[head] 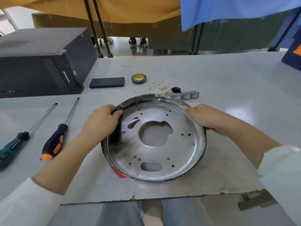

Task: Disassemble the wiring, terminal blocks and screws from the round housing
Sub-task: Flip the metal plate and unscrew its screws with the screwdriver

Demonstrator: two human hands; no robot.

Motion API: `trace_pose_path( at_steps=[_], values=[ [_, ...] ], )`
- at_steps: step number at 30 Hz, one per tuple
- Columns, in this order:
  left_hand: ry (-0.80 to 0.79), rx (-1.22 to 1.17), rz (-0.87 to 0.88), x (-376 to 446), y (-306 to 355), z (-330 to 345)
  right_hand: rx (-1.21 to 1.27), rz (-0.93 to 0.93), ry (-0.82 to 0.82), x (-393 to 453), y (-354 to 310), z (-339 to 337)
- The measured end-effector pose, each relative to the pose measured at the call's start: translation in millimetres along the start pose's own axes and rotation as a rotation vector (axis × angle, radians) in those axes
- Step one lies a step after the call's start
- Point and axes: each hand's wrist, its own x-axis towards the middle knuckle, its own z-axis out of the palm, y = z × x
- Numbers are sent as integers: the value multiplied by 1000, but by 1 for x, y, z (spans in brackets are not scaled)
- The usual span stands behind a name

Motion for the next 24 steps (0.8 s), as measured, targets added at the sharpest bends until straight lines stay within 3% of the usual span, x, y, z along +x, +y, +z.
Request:
trace_pose_path(
  at_steps=[6, 14, 18, 21, 24],
  values=[
    [-47, -27, -21, 2, -1, 0, -340, -167, 194, 7, 0, 5],
    [-37, -133, -57, 1, -4, -1, -491, -234, 265, 16, -4, 9],
    [-61, -125, -46, 1, -4, -2, -720, -234, 380, 13, -9, 17],
    [-74, -196, -47, -2, -5, -6, -905, -429, 493, 7, -15, 26],
    [-41, -301, -73, 0, -14, -12, -847, -629, 373, 2, -26, 38]
  ],
)
